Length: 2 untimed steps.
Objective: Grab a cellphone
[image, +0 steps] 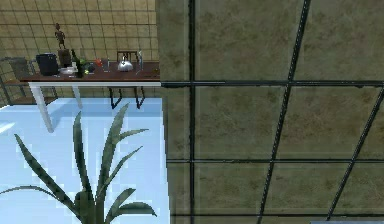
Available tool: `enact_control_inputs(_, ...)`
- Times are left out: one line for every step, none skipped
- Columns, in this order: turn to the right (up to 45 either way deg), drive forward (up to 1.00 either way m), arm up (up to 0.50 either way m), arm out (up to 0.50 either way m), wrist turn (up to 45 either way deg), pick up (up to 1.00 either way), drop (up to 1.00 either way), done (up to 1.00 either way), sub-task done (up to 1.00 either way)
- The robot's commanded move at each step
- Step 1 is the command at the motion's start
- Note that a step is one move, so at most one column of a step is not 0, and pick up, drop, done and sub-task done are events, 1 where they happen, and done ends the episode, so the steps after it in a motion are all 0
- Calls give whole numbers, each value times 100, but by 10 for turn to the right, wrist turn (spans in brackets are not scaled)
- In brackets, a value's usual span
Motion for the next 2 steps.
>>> enact_control_inputs(0,0,50,0,0,0,0,0,0)
enact_control_inputs(0,0,38,0,0,0,0,0,0)
